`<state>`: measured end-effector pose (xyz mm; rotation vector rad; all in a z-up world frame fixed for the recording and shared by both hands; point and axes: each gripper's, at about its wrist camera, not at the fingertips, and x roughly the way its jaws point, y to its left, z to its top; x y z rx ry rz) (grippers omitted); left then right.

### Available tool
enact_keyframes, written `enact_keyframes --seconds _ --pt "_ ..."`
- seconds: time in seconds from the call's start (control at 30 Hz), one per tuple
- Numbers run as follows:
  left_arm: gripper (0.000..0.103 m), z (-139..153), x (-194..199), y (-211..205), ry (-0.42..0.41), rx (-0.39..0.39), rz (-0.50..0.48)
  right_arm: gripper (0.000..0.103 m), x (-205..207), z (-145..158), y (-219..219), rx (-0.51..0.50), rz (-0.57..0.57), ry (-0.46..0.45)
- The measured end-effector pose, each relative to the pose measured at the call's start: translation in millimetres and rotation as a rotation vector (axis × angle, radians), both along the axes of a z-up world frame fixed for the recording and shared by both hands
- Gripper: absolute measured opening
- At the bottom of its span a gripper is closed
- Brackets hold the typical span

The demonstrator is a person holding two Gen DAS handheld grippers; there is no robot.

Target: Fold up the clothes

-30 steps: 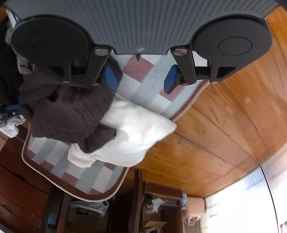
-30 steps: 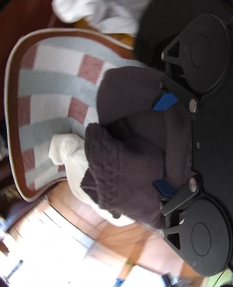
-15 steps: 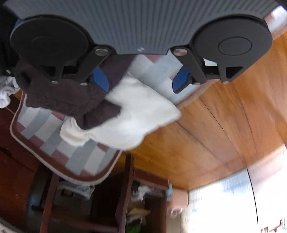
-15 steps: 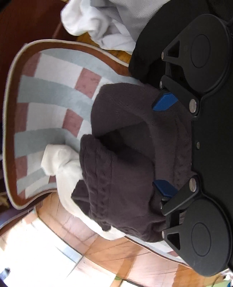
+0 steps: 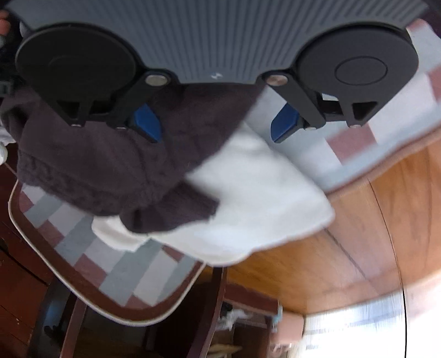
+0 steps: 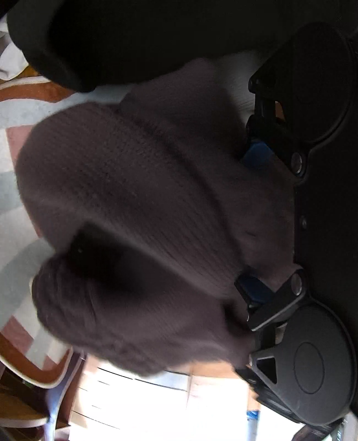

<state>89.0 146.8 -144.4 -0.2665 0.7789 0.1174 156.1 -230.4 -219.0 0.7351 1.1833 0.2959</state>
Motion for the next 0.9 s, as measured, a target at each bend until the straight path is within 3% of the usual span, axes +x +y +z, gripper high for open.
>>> enact_keyframes --seconds 0.03,0.07,0.1,0.17,0.2,0.23,0.27,0.37,0.47,0.5,0.53,0.57,0.6,0.63,0.67,0.73,0.83,0.87,0.9 --pt "0.088 -10 2 -2 0.033 0.005 -0.018 0.047 -1 1 4 -0.021 0.012 -0.032" --pt "0.088 -19 5 -5 0.092 0.007 -0.038 0.021 -4 7 8 -0.047 0.042 -0.081" --pt "0.086 -23 5 -5 0.145 -0.032 -0.047 0.021 -12 18 10 -0.060 0.053 -0.164" --pt "0.046 -29 5 -3 0.243 -0.132 -0.057 0.020 -34 48 10 -0.142 0.085 -0.385" --pt "0.038 -24 2 -1 0.232 -0.183 -0.058 0.016 -45 64 10 -0.196 0.111 -0.498" --pt "0.027 -16 0 -3 0.201 -0.183 -0.064 0.014 -51 77 10 -0.264 0.132 -0.567" --pt "0.016 -9 -2 -7 0.181 -0.137 -0.075 0.014 -52 85 9 -0.331 0.139 -0.578" --pt "0.015 2 -10 -27 0.104 -0.034 -0.137 0.013 -51 93 -9 -0.484 0.077 -0.574" --pt "0.023 4 -12 -40 0.032 -0.029 -0.138 0.017 -43 85 -35 -0.452 0.026 -0.470" --pt "0.030 1 -10 -38 0.037 -0.041 -0.105 0.023 -39 79 -45 -0.375 0.022 -0.406" --pt "0.050 -3 -6 -34 0.045 -0.057 -0.067 0.024 -36 72 -51 -0.300 0.012 -0.347" --pt "0.066 -6 -3 -31 0.054 -0.073 -0.028 0.036 -35 64 -54 -0.232 -0.004 -0.294" --pt "0.073 -11 -1 -24 0.056 -0.107 0.003 0.055 -34 56 -56 -0.166 -0.020 -0.244" --pt "0.080 -16 0 -16 0.055 -0.146 0.033 0.063 -33 48 -57 -0.113 -0.036 -0.202" --pt "0.081 -22 2 -7 0.066 -0.187 0.068 0.068 -31 41 -56 -0.081 -0.050 -0.174" --pt "0.085 -34 5 10 0.092 -0.269 0.141 0.068 -28 32 -48 -0.065 -0.053 -0.155" --pt "0.087 -58 11 23 0.144 -0.440 0.148 0.070 -19 25 -25 -0.115 -0.026 -0.172" --pt "0.079 -65 11 22 0.151 -0.476 0.121 0.070 -16 24 -17 -0.135 -0.015 -0.179" --pt "0.065 -71 11 20 0.159 -0.513 0.095 0.059 -13 22 -9 -0.162 -0.002 -0.197"
